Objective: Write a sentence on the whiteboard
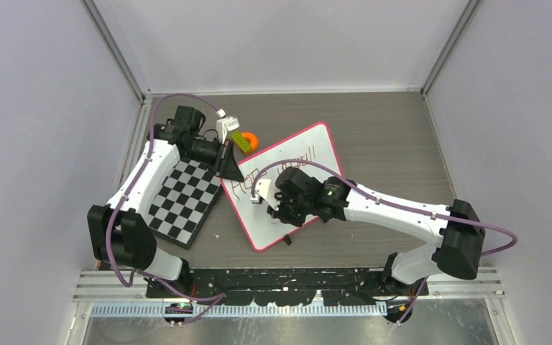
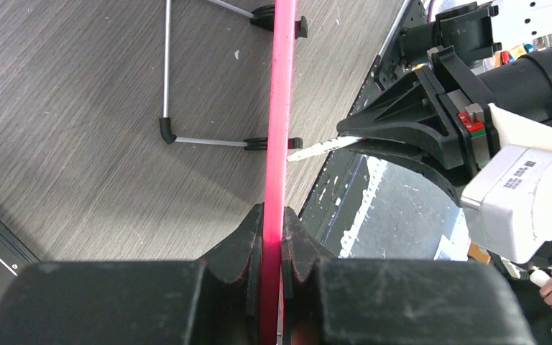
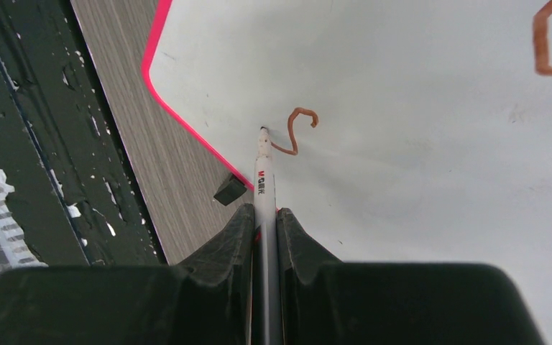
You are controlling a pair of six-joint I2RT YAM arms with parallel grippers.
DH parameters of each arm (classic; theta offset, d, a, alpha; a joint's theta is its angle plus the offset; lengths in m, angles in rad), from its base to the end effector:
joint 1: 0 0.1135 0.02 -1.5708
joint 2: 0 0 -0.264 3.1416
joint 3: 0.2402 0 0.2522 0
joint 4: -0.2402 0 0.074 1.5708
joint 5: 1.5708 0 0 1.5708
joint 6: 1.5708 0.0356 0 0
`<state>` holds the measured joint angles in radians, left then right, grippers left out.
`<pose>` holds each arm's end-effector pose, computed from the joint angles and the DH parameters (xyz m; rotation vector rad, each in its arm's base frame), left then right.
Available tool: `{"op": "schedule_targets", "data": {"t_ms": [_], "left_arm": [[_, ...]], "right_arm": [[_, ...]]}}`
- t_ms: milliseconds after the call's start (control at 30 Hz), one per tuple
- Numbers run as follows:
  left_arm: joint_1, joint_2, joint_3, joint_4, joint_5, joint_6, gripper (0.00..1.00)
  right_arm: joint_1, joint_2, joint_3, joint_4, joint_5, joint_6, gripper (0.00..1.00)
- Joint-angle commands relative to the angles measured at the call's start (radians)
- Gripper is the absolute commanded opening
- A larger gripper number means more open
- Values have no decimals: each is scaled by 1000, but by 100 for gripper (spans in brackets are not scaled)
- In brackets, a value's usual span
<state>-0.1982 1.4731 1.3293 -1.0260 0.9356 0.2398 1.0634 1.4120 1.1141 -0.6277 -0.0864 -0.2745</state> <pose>0.2712 -0.0837 0.3129 0.7818 2.3486 -1.2333 0.1411 0.2601 0.2722 -1.6071 1.9736 0.4285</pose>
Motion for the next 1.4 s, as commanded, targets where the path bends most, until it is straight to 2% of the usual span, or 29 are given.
{"op": "schedule_targets", "data": {"t_ms": [0, 233, 700, 967, 1200, 1367], "left_arm": [[3, -20, 28, -4, -36, 5, 0], [3, -11, 39, -9, -27, 6, 0], [3, -22, 38, -10, -32, 7, 0], [3, -22, 36, -10, -32, 10, 0], [3, -19, 33, -8, -28, 12, 0], [3, -16, 33, -6, -26, 13, 0]], "right_arm": [[-1, -14, 73, 21, 8, 0, 0], [-7, -112, 40, -14, 8, 2, 0], [-14, -39, 45, 11, 132, -6, 0], [-57, -55, 21, -3, 185, -1, 0], [-79, -78, 18, -24, 167, 5, 0], [-78, -93, 50, -33, 63, 10, 0]]}}
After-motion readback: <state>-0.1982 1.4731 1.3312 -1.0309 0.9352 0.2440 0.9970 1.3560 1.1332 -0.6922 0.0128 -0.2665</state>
